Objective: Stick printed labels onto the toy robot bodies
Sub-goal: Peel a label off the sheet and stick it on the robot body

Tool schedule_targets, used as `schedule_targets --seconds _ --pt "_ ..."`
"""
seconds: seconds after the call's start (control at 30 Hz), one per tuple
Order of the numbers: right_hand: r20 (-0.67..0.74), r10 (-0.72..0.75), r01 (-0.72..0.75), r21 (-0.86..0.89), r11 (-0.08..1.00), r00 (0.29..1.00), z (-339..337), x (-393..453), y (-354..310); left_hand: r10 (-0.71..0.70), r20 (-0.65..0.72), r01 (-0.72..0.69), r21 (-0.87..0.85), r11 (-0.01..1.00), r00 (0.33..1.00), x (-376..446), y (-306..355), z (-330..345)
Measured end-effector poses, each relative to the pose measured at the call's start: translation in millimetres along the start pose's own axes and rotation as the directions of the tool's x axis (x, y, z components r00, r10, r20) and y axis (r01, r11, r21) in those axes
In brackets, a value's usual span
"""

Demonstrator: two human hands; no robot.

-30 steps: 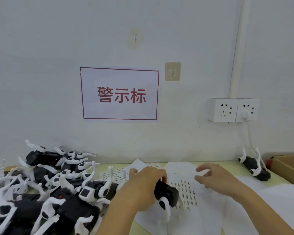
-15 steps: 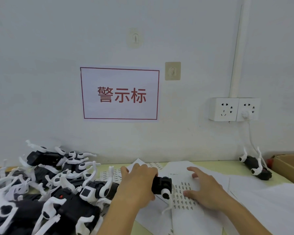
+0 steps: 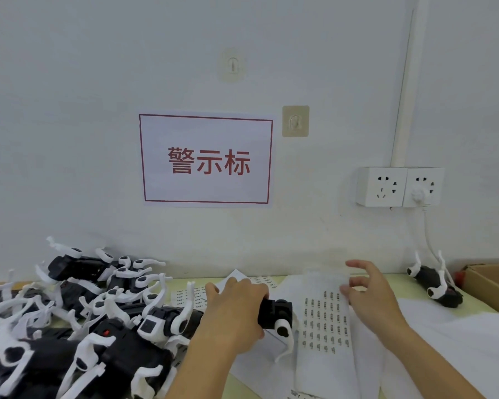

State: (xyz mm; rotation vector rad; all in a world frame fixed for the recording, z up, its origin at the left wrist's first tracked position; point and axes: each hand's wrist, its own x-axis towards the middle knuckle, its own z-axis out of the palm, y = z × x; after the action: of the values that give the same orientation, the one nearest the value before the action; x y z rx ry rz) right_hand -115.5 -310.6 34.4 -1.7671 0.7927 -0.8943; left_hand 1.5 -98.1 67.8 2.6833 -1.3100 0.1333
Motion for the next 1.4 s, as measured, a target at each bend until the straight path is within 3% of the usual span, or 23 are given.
schedule_targets --seconds 0.13,0.23,0.3,0.4,0.5,0.6,0.7,0.83,0.93,1.0,1.13,1.4 --pt "-0.026 -0.023 0.025 0.061 0.998 0.999 -24.3 5.4 -25.8 -0.007 0.036 0.007 0.006 1.0 0.999 -2.1 1.9 -3.7" --pt "-0.029 -0.106 0.108 0.096 0.99 0.994 -39.8 4.9 -49.2 -0.001 0.161 0.005 -0.025 1.0 0.987 -4.2 3.2 -12.5" --pt "-0.009 -0.169 0.168 0.122 0.978 0.986 -46.5 0.5 -64.9 0.028 0.25 0.014 -0.165 0.986 0.968 -6.1 2.3 -20.7" --pt "0.044 -0.27 0.261 0.147 0.954 0.962 -48.2 -9.7 -86.9 0.128 0.116 -0.062 -0.452 0.89 0.985 -9.7 5.1 -34.1" --pt "0.109 -0.354 0.333 0.171 0.927 0.929 -40.6 -22.4 -106.7 0.142 -0.061 -0.14 -0.747 0.649 0.988 -7.8 16.0 -44.7" --pt "0.128 -0.401 0.37 0.211 0.905 0.907 -31.2 -34.2 -119.7 0.119 -0.109 -0.148 -0.908 0.392 0.987 -6.2 23.0 -49.0" --pt "0.142 -0.418 0.379 0.241 0.894 0.897 -24.8 -40.6 -124.5 0.072 -0.141 -0.152 -0.974 0.167 0.987 -7.1 25.3 -48.4" --pt "0.252 -0.361 0.347 0.1 0.932 0.898 -29.6 -40.8 -125.0 -0.174 -0.186 -0.212 -0.966 -0.15 0.967 -5.3 25.1 -52.7" --pt "0.402 -0.314 0.329 0.033 0.944 0.86 -42.7 -41.7 -128.5 -0.285 -0.174 -0.258 -0.922 -0.289 0.943 -5.8 20.0 -57.2" --pt "0.467 -0.315 0.352 0.008 0.936 0.826 -50.0 -43.0 -131.3 -0.312 -0.168 -0.273 -0.903 -0.331 0.935 -7.2 17.2 -59.3" --pt "0.454 -0.347 0.383 0.014 0.924 0.821 -55.0 -42.3 -133.4 -0.308 -0.158 -0.278 -0.876 -0.394 0.938 -8.7 15.3 -61.8" --pt "0.452 -0.344 0.368 0.037 0.929 0.823 -53.9 -39.7 -130.7 -0.303 -0.146 -0.266 -0.874 -0.407 0.942 -8.3 16.8 -60.2"
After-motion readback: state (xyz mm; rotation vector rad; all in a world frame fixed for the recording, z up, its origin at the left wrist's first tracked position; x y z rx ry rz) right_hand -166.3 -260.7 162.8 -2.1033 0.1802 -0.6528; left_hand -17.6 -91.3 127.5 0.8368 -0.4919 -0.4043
